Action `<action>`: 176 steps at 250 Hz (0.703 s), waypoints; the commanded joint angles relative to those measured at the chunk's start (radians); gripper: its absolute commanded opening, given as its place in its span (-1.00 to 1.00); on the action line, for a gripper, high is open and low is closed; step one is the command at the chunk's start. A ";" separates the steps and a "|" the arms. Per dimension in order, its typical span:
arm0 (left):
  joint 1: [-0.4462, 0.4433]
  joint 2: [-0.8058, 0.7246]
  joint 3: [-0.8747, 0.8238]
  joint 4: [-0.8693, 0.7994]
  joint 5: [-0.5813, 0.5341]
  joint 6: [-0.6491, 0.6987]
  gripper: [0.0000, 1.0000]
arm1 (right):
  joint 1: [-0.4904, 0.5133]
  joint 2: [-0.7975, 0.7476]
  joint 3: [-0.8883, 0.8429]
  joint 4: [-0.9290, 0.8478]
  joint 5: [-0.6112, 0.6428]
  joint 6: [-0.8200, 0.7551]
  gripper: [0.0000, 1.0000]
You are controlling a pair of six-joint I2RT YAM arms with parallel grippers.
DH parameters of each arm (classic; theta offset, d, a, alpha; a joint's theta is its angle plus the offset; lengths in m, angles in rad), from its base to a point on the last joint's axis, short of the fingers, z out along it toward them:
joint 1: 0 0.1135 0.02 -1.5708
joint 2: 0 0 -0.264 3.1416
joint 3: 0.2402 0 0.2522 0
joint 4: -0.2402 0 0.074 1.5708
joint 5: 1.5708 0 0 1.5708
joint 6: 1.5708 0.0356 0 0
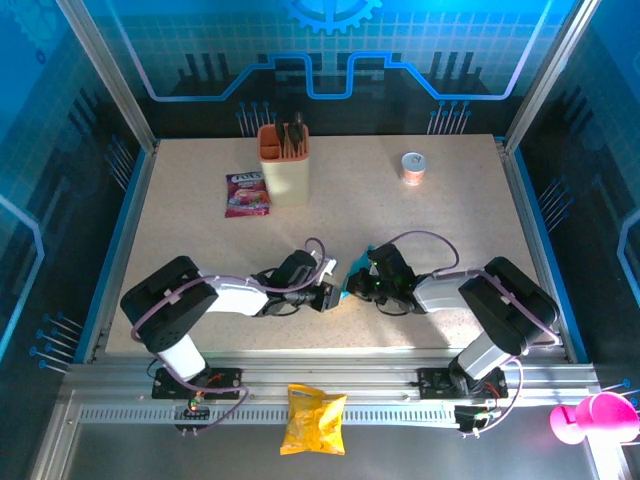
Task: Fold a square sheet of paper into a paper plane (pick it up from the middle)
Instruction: Fold the wing for the fifth time at the center of the table.
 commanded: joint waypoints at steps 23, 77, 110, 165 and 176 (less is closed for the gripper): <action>-0.004 -0.067 0.028 -0.070 0.050 -0.005 -0.77 | -0.018 0.067 -0.012 -0.095 0.038 0.015 -1.00; -0.039 -0.030 0.056 -0.079 0.061 0.013 -1.00 | -0.018 0.079 -0.024 -0.084 0.034 0.019 -1.00; -0.040 -0.003 0.065 -0.065 0.054 0.014 -1.00 | -0.018 0.084 -0.027 -0.078 0.030 0.022 -1.00; -0.035 0.038 0.091 -0.059 0.021 0.036 -1.00 | -0.018 0.097 -0.030 -0.065 0.027 0.025 -1.00; -0.032 0.048 0.097 -0.057 0.018 0.038 -1.00 | -0.018 0.099 -0.032 -0.062 0.026 0.028 -1.00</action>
